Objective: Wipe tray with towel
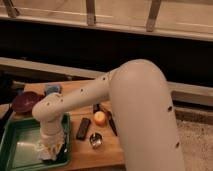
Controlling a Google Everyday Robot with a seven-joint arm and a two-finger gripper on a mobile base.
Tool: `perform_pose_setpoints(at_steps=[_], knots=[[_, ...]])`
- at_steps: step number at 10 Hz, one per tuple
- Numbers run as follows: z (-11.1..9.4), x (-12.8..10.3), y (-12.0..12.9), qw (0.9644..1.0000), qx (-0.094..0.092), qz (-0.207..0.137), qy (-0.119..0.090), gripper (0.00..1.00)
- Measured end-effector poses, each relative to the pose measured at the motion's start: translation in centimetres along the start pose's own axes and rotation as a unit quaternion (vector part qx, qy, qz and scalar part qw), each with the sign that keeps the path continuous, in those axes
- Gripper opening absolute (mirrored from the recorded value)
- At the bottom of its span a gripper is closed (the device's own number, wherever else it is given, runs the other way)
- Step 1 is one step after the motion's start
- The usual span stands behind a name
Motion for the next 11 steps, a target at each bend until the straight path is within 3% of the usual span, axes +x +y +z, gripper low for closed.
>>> perform_pose_setpoints(at_steps=[2,4,8,11], knots=[[-1.6,-1.8,-3.0,0.9999,0.008,0.005,-0.011,0.00],[-2.7,-4.3,-3.0,0.9996,0.012,-0.006,-0.024,0.00],[-2.7,-9.7,3.1,0.9965,0.010,-0.075,-0.037,0.00],[-0.6,-8.6,8.6,0.9928,0.001,-0.118,-0.020,0.00]])
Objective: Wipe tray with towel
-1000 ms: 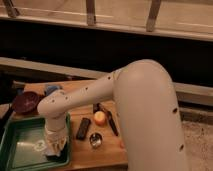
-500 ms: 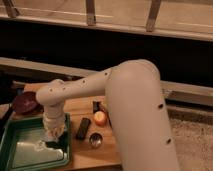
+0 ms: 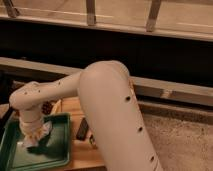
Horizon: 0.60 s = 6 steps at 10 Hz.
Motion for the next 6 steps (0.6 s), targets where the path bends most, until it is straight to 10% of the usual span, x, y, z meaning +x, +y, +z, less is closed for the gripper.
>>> perform_pose_setpoints(at_steps=[3,6], knots=[[1.2,3.2,1.8,0.9997,-0.011,0.021,0.008,0.00],[0.5,8.6,-1.5,0.9979,-0.004,0.063,0.010,0.00]])
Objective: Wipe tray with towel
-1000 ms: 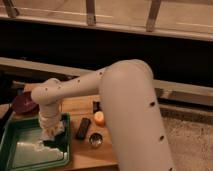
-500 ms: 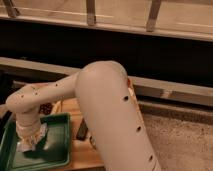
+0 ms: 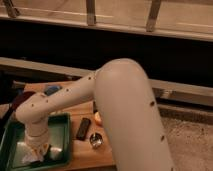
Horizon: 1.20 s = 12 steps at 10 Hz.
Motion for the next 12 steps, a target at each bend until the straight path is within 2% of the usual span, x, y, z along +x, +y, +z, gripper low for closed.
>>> perform_pose_setpoints(at_steps=[1,3,6,8,11,12], knots=[[-0.4,1.3,-1.7,0.9999,0.005,0.010,-0.002,0.00],[-1.2,2.3,-3.7,0.9998,0.010,0.014,-0.007,0.00],[-2.5,1.2,-4.8,0.9996,0.022,-0.003,-0.015,0.00],[-3.1,-1.5,-3.7,0.9991,0.028,-0.024,-0.020,0.00],[-4.1,-7.4,-0.3,0.9967,0.031,-0.066,-0.034,0.00],[-4.3,-9.1,1.2,0.9955,0.027,-0.082,-0.038,0.00]])
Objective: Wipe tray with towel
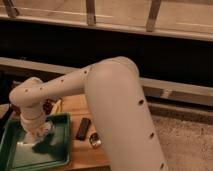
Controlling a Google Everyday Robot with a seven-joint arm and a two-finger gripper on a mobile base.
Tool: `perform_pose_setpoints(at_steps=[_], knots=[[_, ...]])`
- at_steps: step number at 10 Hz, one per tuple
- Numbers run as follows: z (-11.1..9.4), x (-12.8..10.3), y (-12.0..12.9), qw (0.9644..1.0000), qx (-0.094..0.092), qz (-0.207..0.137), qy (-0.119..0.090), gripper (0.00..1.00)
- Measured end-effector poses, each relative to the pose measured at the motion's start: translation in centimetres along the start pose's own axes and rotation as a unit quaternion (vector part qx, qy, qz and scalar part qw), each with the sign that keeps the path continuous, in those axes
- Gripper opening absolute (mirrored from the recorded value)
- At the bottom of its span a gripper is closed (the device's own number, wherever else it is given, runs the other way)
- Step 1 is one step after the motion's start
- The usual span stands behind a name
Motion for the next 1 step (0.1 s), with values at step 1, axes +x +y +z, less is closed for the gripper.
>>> perform_pose_setpoints(at_steps=[1], knots=[[-0.07,-0.86,0.54,1.0000,-0.003,-0.006,-0.002,0.00]])
